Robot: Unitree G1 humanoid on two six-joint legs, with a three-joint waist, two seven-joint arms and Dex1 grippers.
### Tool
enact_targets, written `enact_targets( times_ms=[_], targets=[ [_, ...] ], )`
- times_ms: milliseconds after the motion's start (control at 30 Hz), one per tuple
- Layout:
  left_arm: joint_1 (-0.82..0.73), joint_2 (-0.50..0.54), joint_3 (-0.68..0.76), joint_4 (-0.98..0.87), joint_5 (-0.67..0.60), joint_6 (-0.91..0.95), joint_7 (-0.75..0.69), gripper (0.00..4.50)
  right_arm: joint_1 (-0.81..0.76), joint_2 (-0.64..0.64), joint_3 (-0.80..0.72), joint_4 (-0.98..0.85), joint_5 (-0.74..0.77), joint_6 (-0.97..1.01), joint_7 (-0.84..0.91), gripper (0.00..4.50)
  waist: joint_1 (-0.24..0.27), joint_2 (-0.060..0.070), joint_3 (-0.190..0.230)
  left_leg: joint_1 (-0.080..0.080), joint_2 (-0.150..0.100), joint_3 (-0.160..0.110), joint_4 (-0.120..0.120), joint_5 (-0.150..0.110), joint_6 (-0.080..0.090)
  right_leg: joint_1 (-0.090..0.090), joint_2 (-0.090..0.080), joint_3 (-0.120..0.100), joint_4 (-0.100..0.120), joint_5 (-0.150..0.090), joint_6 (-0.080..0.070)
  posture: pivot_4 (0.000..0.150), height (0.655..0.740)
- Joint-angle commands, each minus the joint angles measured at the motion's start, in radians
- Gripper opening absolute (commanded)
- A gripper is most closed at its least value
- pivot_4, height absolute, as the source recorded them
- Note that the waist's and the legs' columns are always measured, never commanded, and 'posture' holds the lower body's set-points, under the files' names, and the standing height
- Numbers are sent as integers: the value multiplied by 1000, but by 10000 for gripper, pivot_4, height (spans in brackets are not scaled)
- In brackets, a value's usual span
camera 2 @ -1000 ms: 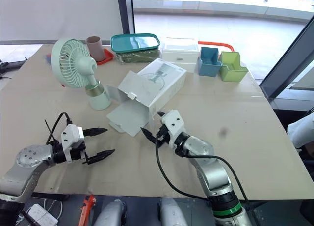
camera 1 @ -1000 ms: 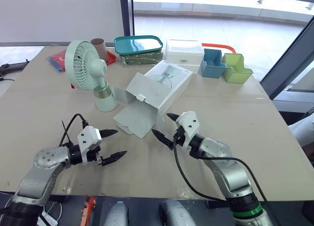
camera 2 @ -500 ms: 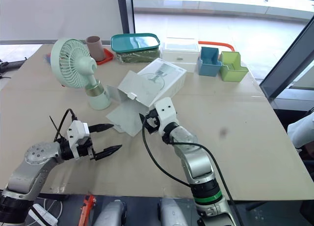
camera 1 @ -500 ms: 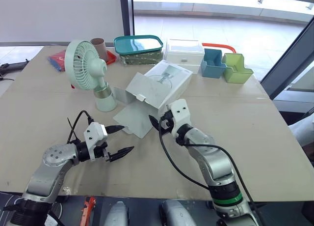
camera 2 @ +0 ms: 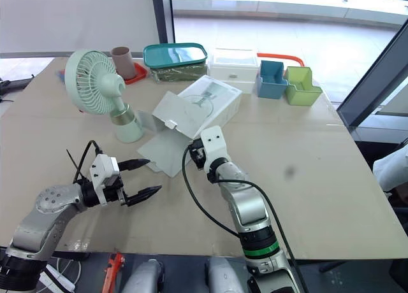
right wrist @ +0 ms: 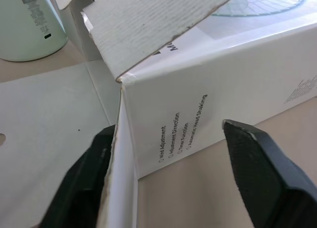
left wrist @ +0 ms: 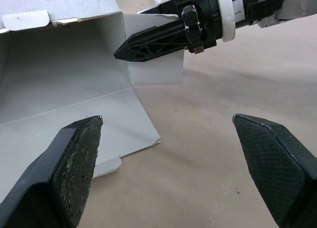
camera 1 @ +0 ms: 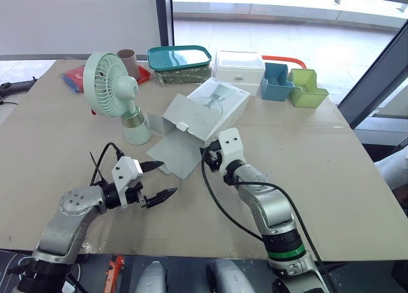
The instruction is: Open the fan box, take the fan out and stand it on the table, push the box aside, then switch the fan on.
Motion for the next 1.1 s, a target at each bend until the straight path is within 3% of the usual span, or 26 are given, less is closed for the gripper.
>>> enact_targets(
  times_ms=[33, 100, 133, 233, 733, 1100],
  targets=[
    [-2, -8, 4, -41, -13, 10, 14, 45000, -20, 3, -25, -18, 0, -8, -9, 13877, 0, 0, 0, 0, 0, 0, 0, 0, 0, 0, 0, 0, 0, 0, 0, 1500, 7400],
    [-3, -11, 3, -42, -14, 13, 17, 45000, -19, 2, -28, -20, -4, -2, -16, 9416, 0, 0, 0, 0, 0, 0, 0, 0, 0, 0, 0, 0, 0, 0, 0, 1500, 7400],
    [-4, -13, 2, -42, -13, 14, 18, 45000, -19, 1, -29, -21, -5, -1, -18, 4031, 0, 0, 0, 0, 0, 0, 0, 0, 0, 0, 0, 0, 0, 0, 0, 1500, 7400],
    [-7, -19, 2, -43, -12, 20, 24, 45000, -18, -5, -32, -27, -10, 4, -20, 581, 0, 0, 0, 0, 0, 0, 0, 0, 0, 0, 0, 0, 0, 0, 0, 1500, 7400],
    [-26, -44, -18, -35, -8, 29, 33, 45000, 28, -70, -92, -86, -4, 41, -21, 581, 0, 0, 0, 0, -1, 0, -2, 0, 0, 0, 0, 0, 0, 0, 0, 1500, 7400],
    [-55, -45, -27, -9, -4, 25, 18, 45000, 205, -211, -318, -269, 40, 132, 4, 581, 3, 0, 0, 0, -1, 0, -4, 0, 0, 0, -1, 1, -1, -1, 1, 1500, 7400]
  ],
)
